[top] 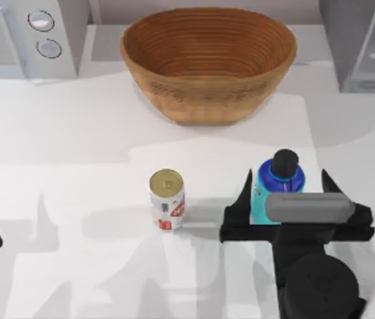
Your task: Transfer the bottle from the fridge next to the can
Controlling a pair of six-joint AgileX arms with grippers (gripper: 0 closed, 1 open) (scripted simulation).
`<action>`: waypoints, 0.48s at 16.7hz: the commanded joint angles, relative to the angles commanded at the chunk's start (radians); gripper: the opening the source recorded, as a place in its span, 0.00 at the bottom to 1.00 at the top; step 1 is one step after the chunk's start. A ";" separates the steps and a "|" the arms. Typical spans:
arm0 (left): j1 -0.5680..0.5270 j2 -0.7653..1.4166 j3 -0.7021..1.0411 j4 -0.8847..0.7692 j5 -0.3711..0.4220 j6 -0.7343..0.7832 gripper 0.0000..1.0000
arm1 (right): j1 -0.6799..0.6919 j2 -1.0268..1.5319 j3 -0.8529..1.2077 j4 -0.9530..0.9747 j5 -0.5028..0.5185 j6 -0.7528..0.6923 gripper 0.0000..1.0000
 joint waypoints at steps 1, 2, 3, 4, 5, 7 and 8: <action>0.000 0.000 0.000 0.000 0.000 0.000 1.00 | -0.004 0.004 0.003 -0.002 -0.002 0.000 1.00; 0.000 0.000 0.000 0.000 0.000 0.000 1.00 | -0.004 0.004 0.003 -0.002 -0.002 0.000 1.00; 0.000 0.000 0.000 0.000 0.000 0.000 1.00 | -0.009 -0.006 0.003 -0.009 -0.009 0.000 1.00; 0.000 0.000 0.000 0.000 0.000 0.000 1.00 | -0.017 -0.026 0.001 -0.024 -0.024 0.000 1.00; 0.000 0.000 0.000 0.000 0.000 0.000 1.00 | -0.030 -0.057 -0.002 -0.046 -0.046 0.000 1.00; 0.000 0.000 0.000 0.000 0.000 0.000 1.00 | -0.070 -0.149 -0.014 -0.115 -0.109 -0.001 1.00; 0.000 0.000 0.000 0.000 0.000 0.000 1.00 | -0.096 -0.209 -0.023 -0.160 -0.148 -0.002 1.00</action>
